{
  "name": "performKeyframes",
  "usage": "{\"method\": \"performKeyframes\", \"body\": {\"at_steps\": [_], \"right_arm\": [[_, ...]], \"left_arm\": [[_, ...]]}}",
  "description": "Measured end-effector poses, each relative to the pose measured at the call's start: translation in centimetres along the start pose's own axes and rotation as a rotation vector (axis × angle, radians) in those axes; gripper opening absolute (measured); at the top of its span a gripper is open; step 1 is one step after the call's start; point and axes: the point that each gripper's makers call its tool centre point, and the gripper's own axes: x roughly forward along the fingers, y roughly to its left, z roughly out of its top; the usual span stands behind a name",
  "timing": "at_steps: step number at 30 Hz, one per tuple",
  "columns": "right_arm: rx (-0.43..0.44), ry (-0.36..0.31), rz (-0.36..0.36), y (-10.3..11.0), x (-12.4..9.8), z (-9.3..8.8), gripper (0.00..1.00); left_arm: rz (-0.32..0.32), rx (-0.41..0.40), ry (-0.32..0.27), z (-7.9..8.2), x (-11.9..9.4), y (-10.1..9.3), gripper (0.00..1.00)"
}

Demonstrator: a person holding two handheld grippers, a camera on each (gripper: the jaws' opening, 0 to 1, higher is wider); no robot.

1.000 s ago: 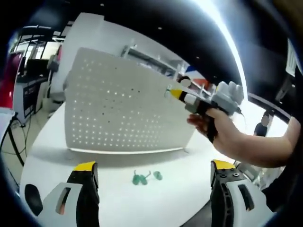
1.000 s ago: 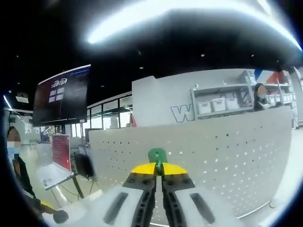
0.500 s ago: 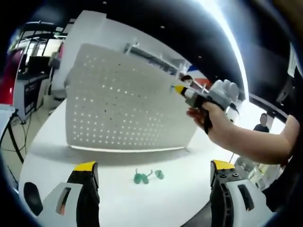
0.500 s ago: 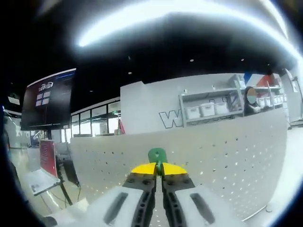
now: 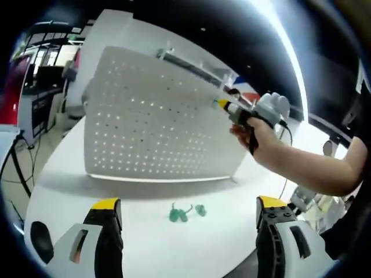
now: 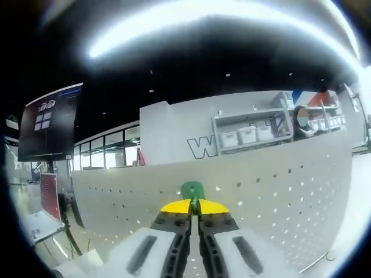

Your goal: Insert the hook assembly into the mounting plate slot until the hook locks in place.

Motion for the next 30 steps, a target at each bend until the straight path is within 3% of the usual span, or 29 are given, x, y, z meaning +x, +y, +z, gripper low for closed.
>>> {"method": "performKeyframes", "body": {"at_steps": [30], "right_arm": [[0.018,0.031,-0.057,-0.46,0.78,-0.75,0.01]], "left_arm": [[-0.002,-0.003,0.004,0.28,0.32,0.34,0.97]]}}
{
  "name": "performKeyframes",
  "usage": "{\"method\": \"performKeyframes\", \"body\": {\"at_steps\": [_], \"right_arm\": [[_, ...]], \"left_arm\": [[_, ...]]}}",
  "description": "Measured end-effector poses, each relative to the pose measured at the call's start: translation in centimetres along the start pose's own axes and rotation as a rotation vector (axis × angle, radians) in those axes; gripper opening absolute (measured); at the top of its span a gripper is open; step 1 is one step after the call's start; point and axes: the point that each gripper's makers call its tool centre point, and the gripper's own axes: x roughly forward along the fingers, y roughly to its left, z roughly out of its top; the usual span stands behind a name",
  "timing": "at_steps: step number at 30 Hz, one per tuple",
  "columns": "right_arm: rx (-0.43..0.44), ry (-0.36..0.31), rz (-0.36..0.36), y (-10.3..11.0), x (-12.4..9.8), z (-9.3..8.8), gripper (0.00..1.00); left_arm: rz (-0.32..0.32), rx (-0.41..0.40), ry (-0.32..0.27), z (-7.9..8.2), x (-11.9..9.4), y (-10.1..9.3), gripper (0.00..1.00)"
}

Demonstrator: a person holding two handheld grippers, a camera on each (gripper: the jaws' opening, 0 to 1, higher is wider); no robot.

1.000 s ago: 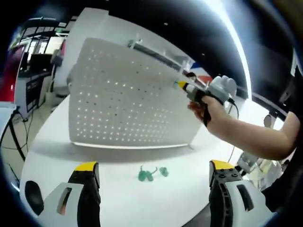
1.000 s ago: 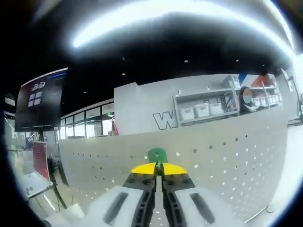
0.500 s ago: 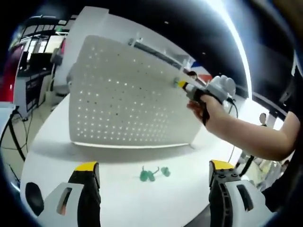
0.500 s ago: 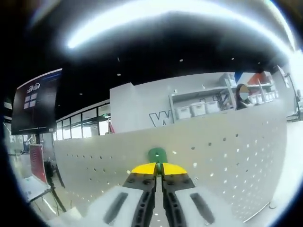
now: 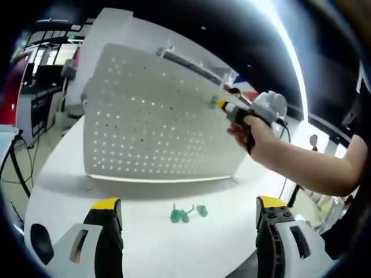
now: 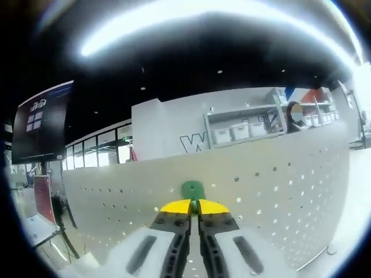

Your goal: Insert the hook assembly into the mounting plate slot until the hook locks in place.

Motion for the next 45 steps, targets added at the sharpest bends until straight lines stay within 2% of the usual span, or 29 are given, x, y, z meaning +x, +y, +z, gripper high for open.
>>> {"method": "performKeyframes", "body": {"at_steps": [11,21,26,34,39,45], "right_arm": [[-0.053,-0.01,0.021,0.7,0.8,2.0,0.06],[-0.06,-0.064,0.049,0.8,-0.2,5.7,0.11],[-0.068,-0.047,0.066,0.2,-1.1,6.1,0.14],[-0.093,0.003,0.083,-1.3,-3.4,5.3,0.16],[-0.112,0.062,0.098,-2.2,-4.9,3.5,0.18],[-0.166,0.166,0.147,-2.9,-7.3,0.1,0.19]], "left_arm": [[0.015,0.002,-0.013,-0.1,-1.0,0.0,0.98],[0.03,0.005,-0.026,-0.1,-2.1,0.1,0.99],[0.039,0.005,-0.017,-0.7,-2.6,0.1,0.99],[0.04,0.009,0.007,-1.6,-3.0,-0.1,0.99],[0.054,0.007,0.019,-2.2,-3.0,-0.1,0.98],[0.067,-0.002,0.051,-3.1,-2.9,-0.3,0.98]]}}
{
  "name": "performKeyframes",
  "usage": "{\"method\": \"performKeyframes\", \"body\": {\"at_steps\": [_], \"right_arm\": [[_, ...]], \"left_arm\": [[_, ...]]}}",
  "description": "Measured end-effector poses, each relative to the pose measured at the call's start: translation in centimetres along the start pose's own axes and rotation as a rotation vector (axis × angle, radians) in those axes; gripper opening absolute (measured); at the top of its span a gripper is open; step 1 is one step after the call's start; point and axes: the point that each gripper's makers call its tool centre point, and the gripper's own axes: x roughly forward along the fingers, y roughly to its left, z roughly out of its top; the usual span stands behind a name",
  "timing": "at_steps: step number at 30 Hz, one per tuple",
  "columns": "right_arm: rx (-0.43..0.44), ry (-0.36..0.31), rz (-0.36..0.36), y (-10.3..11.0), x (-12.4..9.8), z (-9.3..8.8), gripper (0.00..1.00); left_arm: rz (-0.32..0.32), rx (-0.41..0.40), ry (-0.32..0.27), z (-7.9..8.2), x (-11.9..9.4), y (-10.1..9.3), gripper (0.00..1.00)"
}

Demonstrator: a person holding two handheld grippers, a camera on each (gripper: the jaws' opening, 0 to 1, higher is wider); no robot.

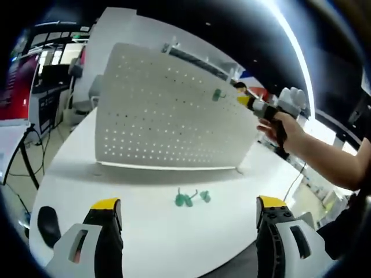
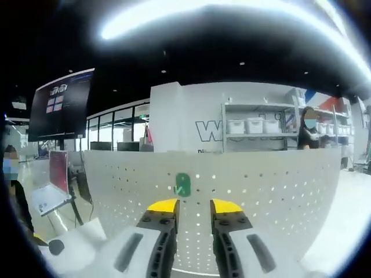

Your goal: Insert the hook assembly into the mounting plate slot until the hook locks in place.

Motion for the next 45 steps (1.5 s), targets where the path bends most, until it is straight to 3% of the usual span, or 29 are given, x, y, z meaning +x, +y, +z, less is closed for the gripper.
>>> {"method": "performKeyframes", "body": {"at_steps": [9,15,31,45], "right_arm": [[-0.044,0.172,0.1,0.2,-3.1,-6.4,0.2],[-0.048,0.244,0.141,0.6,-5.5,-9.5,0.22],[-0.063,0.429,0.275,3.6,-11.6,-16.3,0.26],[-0.023,0.552,0.355,5.7,-15.7,-20.1,0.28]], "left_arm": [[0.009,0.005,0.052,-1.4,0.1,0.0,0.98],[0.007,0.007,0.084,-2.2,0.3,-0.1,0.98],[0.008,0.022,0.149,-3.6,0.1,-0.3,0.97],[0.015,0.034,0.214,-5.5,0.0,-0.1,0.97]]}}
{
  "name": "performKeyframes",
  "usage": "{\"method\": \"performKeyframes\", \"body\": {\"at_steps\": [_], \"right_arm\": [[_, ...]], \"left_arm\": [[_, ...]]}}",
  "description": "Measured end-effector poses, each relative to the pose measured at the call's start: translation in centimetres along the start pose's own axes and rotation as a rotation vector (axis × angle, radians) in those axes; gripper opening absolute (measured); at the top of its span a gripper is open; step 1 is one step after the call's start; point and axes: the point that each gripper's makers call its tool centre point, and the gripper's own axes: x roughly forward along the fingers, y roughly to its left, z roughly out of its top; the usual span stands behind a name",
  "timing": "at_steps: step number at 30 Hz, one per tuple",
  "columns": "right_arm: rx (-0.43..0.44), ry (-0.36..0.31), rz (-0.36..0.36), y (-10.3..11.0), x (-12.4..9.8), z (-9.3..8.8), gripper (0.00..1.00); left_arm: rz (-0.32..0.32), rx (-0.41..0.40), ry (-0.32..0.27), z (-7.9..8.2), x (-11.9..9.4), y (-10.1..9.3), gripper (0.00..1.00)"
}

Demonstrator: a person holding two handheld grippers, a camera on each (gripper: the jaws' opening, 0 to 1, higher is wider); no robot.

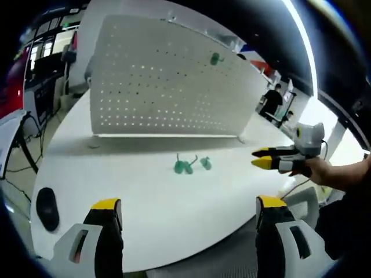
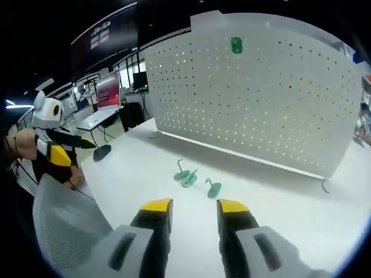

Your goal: Insert the hook assembly into the mounting plate slot until the hook locks in place.

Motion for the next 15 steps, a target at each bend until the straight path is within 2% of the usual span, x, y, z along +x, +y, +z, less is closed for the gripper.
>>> {"method": "performKeyframes", "body": {"at_steps": [9,15], "right_arm": [[0.01,0.055,0.039,1.2,-0.5,-2.0,0.28],[0.035,0.112,0.085,2.3,-0.9,-3.9,0.29]], "left_arm": [[0.002,-0.007,0.029,-1.0,0.2,0.0,0.97],[0.006,-0.01,0.05,-1.7,0.3,0.2,0.97]]}}
